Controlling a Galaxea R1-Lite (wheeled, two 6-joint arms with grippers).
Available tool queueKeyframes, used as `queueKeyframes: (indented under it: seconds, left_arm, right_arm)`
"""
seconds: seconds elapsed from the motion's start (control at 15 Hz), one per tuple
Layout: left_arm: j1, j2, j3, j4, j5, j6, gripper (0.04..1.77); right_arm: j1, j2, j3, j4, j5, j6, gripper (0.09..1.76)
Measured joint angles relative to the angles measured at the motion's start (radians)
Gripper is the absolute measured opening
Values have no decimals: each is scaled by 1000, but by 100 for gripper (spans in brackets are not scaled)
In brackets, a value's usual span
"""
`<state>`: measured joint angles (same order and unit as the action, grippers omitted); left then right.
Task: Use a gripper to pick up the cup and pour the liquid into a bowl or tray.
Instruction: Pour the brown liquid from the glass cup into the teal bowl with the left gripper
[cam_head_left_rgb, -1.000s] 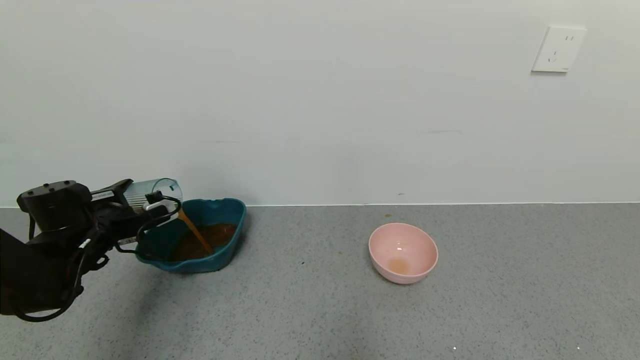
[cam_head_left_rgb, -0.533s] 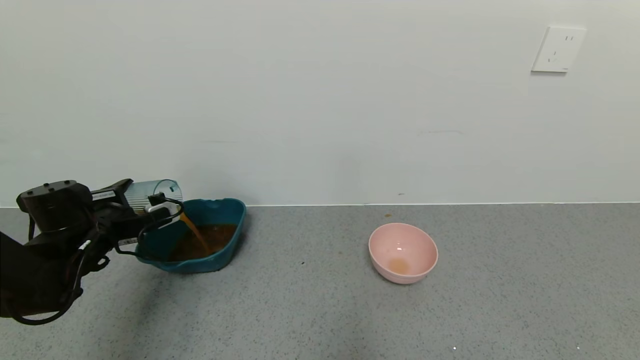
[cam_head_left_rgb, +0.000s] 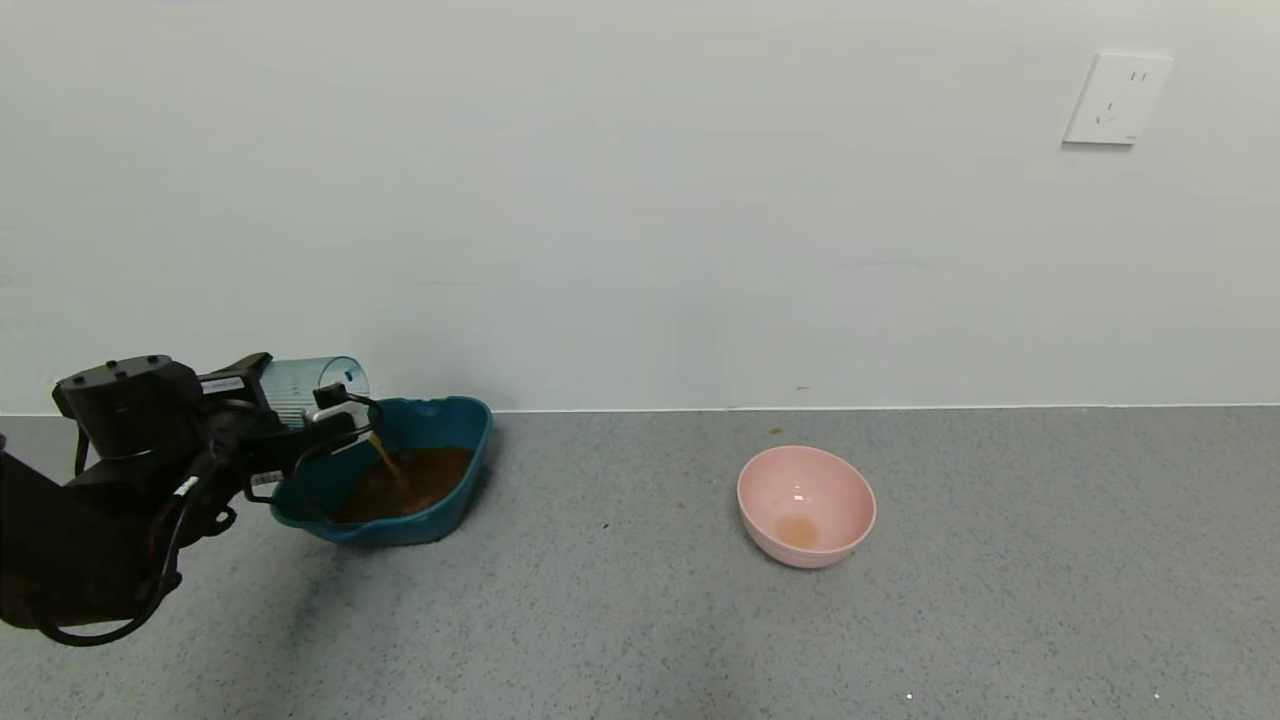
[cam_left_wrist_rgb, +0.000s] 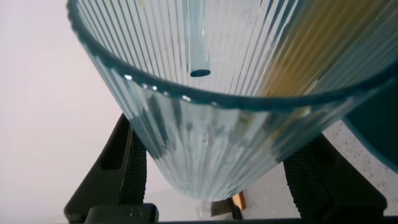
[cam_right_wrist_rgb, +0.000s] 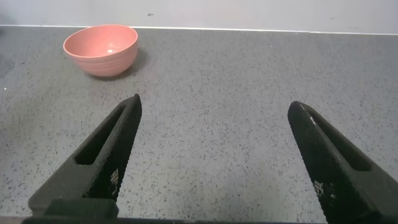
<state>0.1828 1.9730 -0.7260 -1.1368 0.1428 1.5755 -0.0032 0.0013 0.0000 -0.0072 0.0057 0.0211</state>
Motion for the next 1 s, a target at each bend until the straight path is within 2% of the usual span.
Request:
queueKeyframes:
  seconds: [0.33,0.53,0.73,0.87,1.0]
  left_arm:
    - [-21,2,-1,-4,3,49,125]
    - [-24,6,2,-55,3,89,125]
    - [-29,10,7,-59,3,97,125]
    - [-29,10,7,-61,-10,150,125]
    - [-26,12,14,-91,-14,161,125]
  right_arm:
    - [0,0,0,0,0,0,171]
    - [0,0,0,0,0,0,171]
    - [0,0,0,0,0,0,171]
    - [0,0,0,0,0,0,171]
    - [0,0,0,0,0,0,171]
